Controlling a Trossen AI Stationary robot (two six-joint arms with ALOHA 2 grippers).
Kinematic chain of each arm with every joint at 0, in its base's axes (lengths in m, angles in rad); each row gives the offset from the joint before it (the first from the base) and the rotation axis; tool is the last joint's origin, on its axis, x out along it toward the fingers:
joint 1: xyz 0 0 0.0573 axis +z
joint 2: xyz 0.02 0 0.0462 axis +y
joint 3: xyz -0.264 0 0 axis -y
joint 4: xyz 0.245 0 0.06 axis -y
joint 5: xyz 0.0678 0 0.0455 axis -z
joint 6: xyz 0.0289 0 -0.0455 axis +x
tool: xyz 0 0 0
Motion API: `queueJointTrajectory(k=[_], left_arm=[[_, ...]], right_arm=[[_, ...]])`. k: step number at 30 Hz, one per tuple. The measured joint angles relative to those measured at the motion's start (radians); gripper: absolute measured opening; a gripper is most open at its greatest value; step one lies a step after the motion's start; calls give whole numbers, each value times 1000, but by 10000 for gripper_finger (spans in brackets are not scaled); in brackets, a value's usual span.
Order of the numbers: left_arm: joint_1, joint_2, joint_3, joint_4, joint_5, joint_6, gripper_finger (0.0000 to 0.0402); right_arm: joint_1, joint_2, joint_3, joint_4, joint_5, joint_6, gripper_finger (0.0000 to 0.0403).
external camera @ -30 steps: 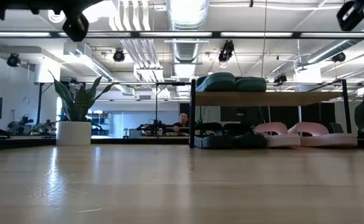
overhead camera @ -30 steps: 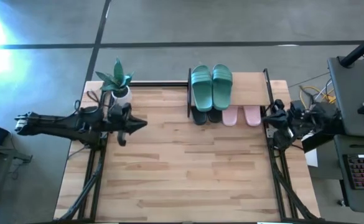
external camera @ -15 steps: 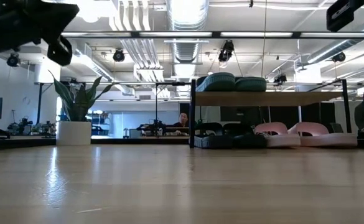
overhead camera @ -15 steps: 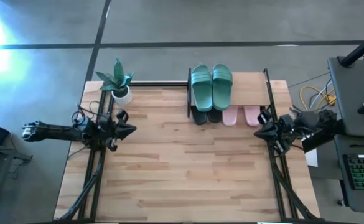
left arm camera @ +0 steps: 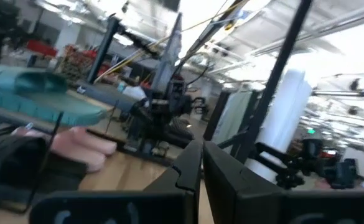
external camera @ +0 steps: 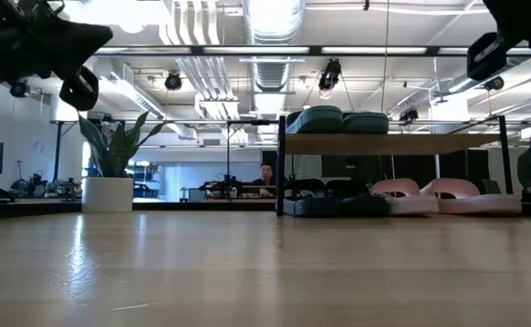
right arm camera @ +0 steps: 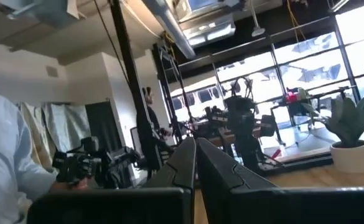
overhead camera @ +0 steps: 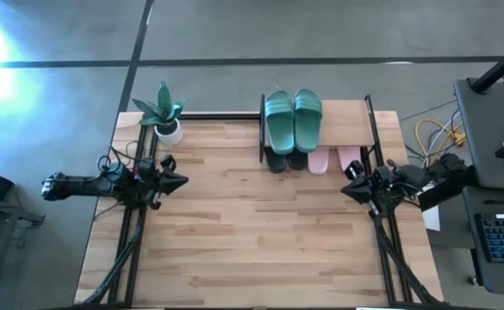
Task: Pick and place slides into the shelf
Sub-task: Return to Home Position
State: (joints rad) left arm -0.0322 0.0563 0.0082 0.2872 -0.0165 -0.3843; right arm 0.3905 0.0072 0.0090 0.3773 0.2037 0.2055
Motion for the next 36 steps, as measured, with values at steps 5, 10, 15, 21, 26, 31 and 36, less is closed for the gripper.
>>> queueJointTrajectory(k=[5, 10, 15, 21, 26, 31, 36], left_arm=[[0, -19, 0, -54, -28, -28, 3], [0, -11, -1, -59, -30, -25, 3], [0, 7, -2, -58, -31, -24, 3], [0, 26, -2, -57, -31, -24, 3], [0, 41, -2, -56, -31, -23, 3], [0, 56, -3, -57, -31, -23, 3], [0, 73, -3, -58, -35, -22, 3]], right_arm=[[-4, -4, 0, -15, 0, -46, 8], [-4, -2, 0, -93, 68, -49, 8], [-4, 13, 0, -168, 93, -49, 8], [-3, 28, 0, -188, 88, -49, 8], [-3, 27, 0, -187, 87, -49, 8], [-3, 27, 0, -187, 86, -49, 8], [-3, 30, 0, -188, 86, -49, 8]])
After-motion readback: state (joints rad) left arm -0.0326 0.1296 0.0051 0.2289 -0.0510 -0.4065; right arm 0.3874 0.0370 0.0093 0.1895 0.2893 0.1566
